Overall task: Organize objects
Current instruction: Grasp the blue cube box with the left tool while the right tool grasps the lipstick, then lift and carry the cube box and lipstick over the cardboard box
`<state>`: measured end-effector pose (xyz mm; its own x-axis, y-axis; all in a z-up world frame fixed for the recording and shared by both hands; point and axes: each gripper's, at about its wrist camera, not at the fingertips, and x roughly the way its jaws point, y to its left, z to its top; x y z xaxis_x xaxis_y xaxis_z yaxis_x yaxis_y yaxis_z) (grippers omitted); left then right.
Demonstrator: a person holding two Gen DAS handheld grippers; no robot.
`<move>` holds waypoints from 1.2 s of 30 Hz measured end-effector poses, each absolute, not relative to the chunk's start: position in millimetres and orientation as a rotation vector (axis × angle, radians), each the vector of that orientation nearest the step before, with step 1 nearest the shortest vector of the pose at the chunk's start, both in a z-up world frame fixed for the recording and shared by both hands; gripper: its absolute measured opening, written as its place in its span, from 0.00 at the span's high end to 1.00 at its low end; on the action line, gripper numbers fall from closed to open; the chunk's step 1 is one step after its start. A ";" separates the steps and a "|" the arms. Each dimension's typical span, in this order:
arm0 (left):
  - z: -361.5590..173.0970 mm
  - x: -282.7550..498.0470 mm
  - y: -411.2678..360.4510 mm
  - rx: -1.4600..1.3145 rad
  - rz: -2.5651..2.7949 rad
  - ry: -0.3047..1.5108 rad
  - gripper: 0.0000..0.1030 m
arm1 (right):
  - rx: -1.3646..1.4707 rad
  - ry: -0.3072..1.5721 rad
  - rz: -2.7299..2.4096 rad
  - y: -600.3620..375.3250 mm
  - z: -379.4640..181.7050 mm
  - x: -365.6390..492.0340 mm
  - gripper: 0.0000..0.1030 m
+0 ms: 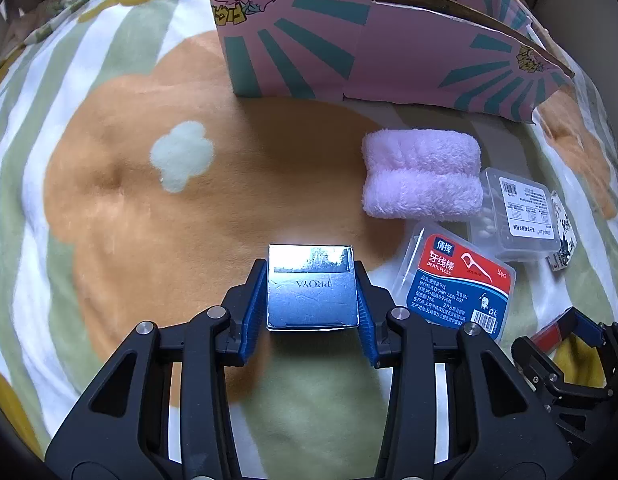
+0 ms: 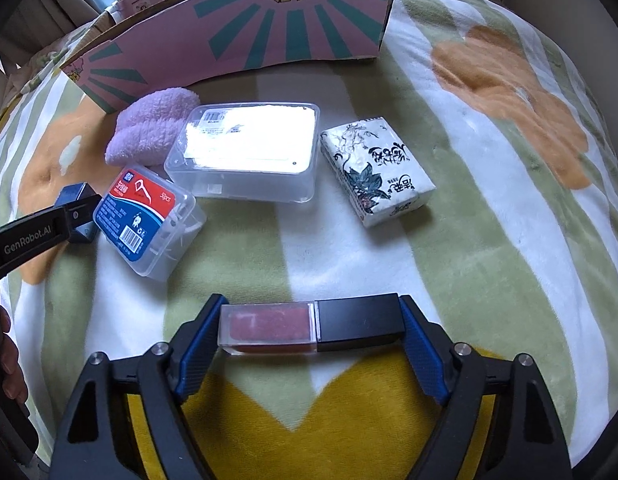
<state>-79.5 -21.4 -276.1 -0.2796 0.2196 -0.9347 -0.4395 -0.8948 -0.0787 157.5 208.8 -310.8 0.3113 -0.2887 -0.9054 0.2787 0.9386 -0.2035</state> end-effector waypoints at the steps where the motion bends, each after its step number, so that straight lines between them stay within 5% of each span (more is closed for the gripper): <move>1: -276.0 -80.1 -21.5 -1.571 2.211 0.267 0.65 | -0.008 1.198 -0.374 209.1 -310.3 157.1 0.22; 16: -230.2 -87.3 -17.1 -1.547 2.253 0.222 0.65 | -0.016 1.151 -0.387 208.2 -275.7 167.2 0.22; 36: -66.8 -64.7 -7.8 -1.504 2.328 0.155 0.65 | -0.133 0.995 -0.285 232.2 -102.1 215.0 0.22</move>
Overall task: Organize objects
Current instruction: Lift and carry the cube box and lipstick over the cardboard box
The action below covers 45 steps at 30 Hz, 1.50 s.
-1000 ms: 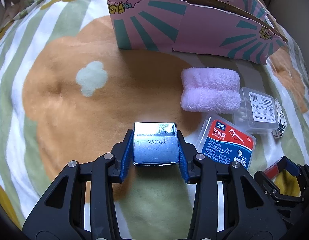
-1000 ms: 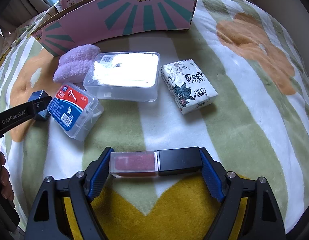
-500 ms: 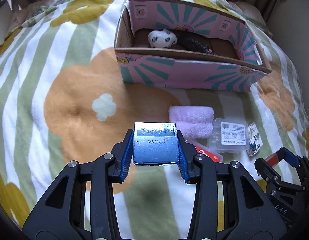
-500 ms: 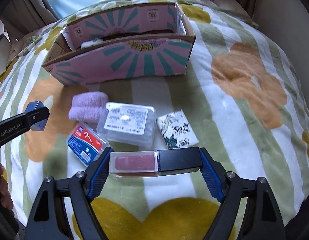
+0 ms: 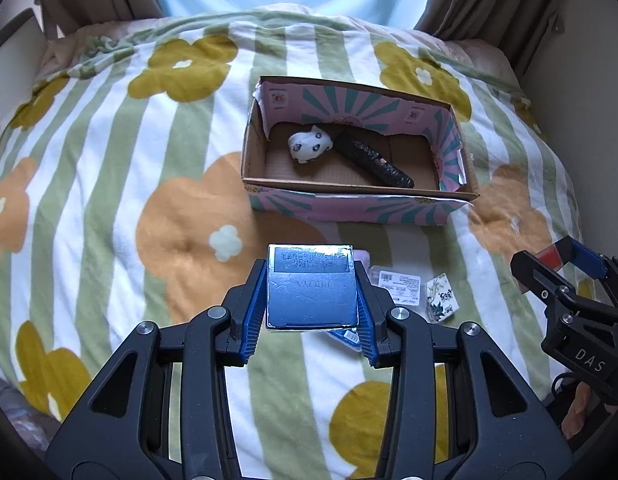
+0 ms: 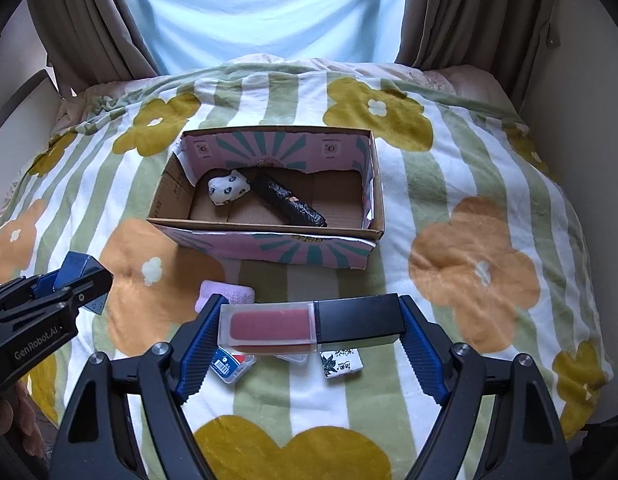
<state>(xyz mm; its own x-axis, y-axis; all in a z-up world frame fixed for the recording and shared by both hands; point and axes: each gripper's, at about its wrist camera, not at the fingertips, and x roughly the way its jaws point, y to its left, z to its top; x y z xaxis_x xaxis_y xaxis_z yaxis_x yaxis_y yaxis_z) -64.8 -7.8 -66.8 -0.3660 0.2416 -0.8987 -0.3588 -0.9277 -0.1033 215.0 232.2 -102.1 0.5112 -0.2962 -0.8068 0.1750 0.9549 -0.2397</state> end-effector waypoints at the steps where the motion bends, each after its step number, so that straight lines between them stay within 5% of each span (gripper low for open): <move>1: -62.7 -63.4 -6.0 -1.519 2.327 0.160 0.65 | -0.138 0.994 -0.280 234.4 -95.4 214.5 0.22; 26: -22.5 -84.4 16.8 -1.466 2.333 0.175 0.65 | -0.084 0.955 -0.271 239.6 -51.7 236.6 0.22; 45: -68.2 -193.1 43.8 -1.515 2.288 0.212 0.65 | -0.014 0.975 -0.355 207.6 -73.4 365.0 0.22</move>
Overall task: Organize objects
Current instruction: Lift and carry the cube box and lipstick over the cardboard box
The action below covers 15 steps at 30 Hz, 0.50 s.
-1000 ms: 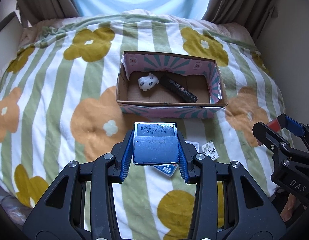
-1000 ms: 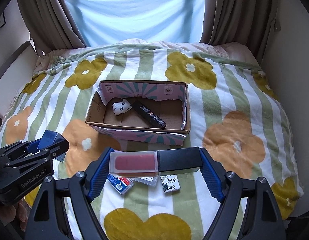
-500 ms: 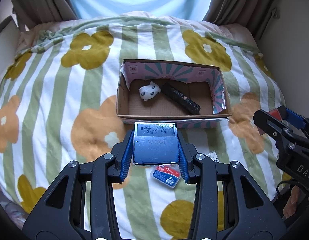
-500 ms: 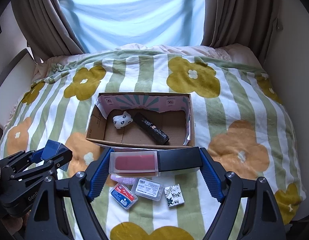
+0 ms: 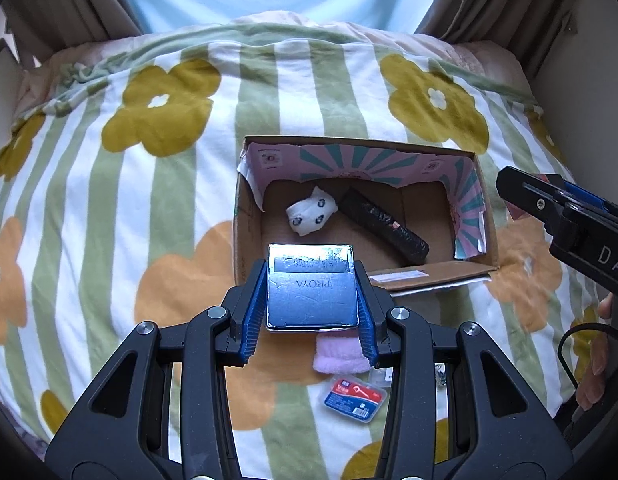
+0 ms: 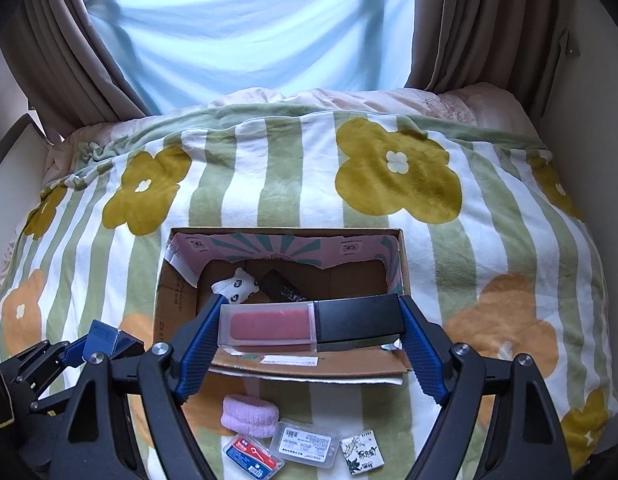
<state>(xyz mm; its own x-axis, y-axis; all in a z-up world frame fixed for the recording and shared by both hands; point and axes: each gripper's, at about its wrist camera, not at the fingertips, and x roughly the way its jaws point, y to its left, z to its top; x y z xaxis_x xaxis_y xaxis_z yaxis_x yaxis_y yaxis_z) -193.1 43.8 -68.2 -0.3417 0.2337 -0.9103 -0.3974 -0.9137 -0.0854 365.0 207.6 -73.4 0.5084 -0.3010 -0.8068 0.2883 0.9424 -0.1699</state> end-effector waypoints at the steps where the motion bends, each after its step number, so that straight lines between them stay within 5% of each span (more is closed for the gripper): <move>1: -73.8 -198.7 45.8 -1.520 2.282 0.214 0.65 | -0.012 0.982 -0.357 205.6 -78.5 372.6 0.22; 15: -183.9 -253.2 72.9 -1.630 2.176 0.306 0.65 | 0.115 1.115 -0.425 165.6 -178.3 452.9 0.22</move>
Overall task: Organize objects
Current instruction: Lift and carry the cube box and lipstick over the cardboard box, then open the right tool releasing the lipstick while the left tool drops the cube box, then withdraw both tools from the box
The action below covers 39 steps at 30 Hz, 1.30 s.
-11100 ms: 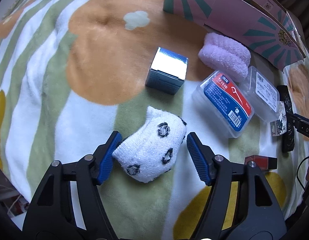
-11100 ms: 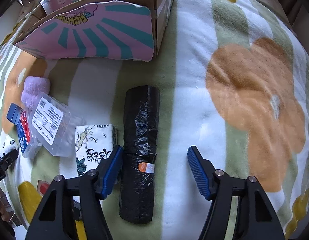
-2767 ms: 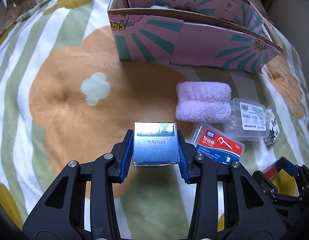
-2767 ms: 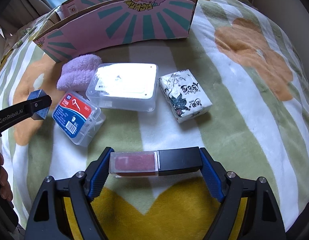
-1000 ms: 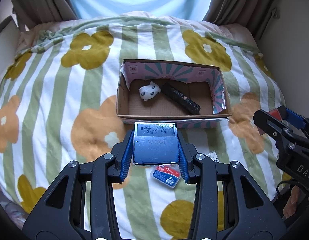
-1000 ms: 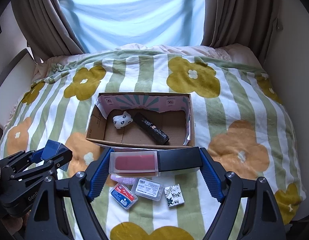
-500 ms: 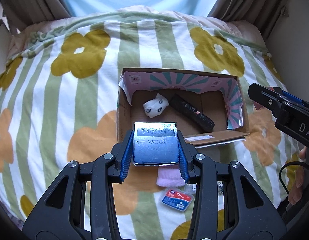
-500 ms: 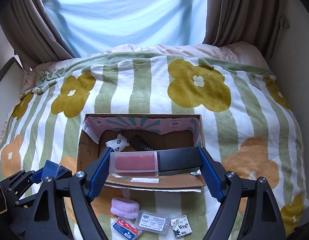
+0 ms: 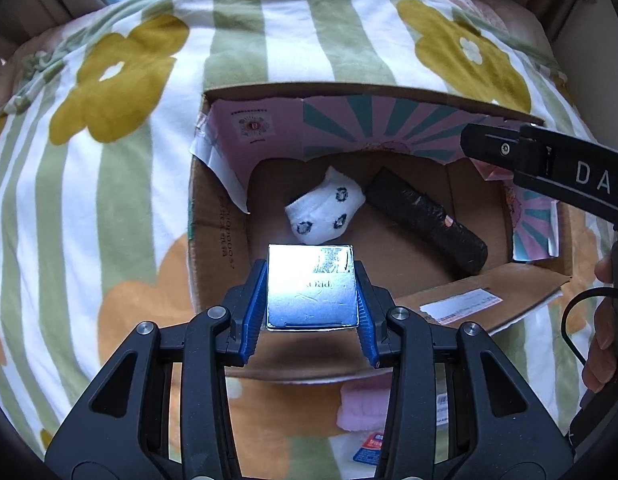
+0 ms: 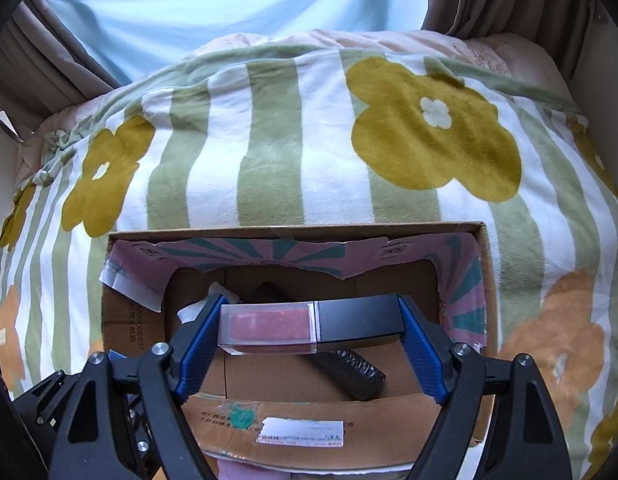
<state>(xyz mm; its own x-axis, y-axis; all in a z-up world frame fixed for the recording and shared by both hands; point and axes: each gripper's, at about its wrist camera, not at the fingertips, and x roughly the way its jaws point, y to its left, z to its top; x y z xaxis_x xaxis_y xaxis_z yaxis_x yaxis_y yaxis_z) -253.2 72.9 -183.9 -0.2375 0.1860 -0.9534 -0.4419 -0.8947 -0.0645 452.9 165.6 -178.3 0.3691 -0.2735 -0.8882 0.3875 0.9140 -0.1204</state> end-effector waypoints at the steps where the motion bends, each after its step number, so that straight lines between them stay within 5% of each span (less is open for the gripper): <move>1: -191.8 -254.5 74.7 -1.641 2.166 0.313 0.65 | 0.125 1.129 -0.428 162.1 -186.9 456.3 0.22; 19: -234.8 -262.4 105.4 -1.680 2.108 0.408 0.64 | 0.178 1.220 -0.504 130.7 -231.3 476.4 0.22; 20: -233.6 -262.7 106.8 -1.676 2.106 0.410 0.62 | 0.162 1.227 -0.517 130.6 -231.9 476.5 0.21; 22: -230.3 -262.4 108.9 -1.657 2.100 0.393 0.33 | 0.157 1.213 -0.521 130.0 -230.6 474.2 0.06; 23: -228.6 -261.6 110.5 -1.643 2.091 0.377 0.05 | 0.160 1.205 -0.520 129.5 -229.4 472.7 0.01; 24: -226.6 -260.3 112.2 -1.626 2.101 0.381 0.00 | 0.163 1.203 -0.517 128.9 -228.6 471.8 0.01; 39: -247.3 -243.6 128.4 -1.621 2.077 0.382 0.00 | 0.184 1.190 -0.544 125.0 -223.5 461.8 0.01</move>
